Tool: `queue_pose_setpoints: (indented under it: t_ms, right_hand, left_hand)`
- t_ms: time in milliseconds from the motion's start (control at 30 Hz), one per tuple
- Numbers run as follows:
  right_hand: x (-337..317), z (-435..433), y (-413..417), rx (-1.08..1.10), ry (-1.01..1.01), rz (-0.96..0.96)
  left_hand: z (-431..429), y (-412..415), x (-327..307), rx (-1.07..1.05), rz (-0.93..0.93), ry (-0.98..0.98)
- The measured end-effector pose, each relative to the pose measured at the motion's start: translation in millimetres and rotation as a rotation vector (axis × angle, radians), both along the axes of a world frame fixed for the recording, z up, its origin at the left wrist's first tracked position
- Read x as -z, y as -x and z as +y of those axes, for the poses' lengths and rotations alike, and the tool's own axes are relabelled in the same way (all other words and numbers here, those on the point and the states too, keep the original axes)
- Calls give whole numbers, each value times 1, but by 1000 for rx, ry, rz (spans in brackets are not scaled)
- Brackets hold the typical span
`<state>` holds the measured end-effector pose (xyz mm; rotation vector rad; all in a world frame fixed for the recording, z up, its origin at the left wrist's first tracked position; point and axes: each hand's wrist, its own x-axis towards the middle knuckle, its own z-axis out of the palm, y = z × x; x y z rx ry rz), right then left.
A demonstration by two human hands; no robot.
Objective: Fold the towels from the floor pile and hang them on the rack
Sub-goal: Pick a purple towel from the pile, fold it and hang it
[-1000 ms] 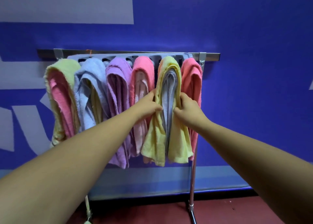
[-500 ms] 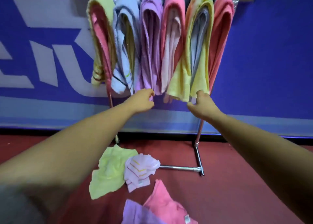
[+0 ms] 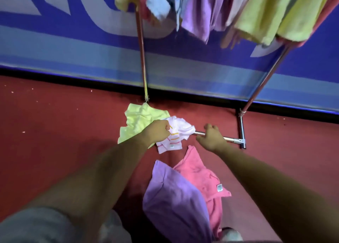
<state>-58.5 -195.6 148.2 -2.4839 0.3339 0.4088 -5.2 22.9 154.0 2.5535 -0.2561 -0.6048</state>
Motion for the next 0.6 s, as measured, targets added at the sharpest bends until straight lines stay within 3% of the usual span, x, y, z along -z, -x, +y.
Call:
queue_pose_setpoints:
  t_ms: [200, 300, 600]
  right_hand:
    - [109, 32, 12, -159, 27, 178]
    - [162, 47, 22, -134, -24, 284]
    - [254, 54, 59, -67, -104, 405]
  left_hand:
    - [7, 6, 112, -4, 263, -182]
    - [16, 17, 168, -3, 266, -181]
    - [28, 66, 286, -429, 421, -142]
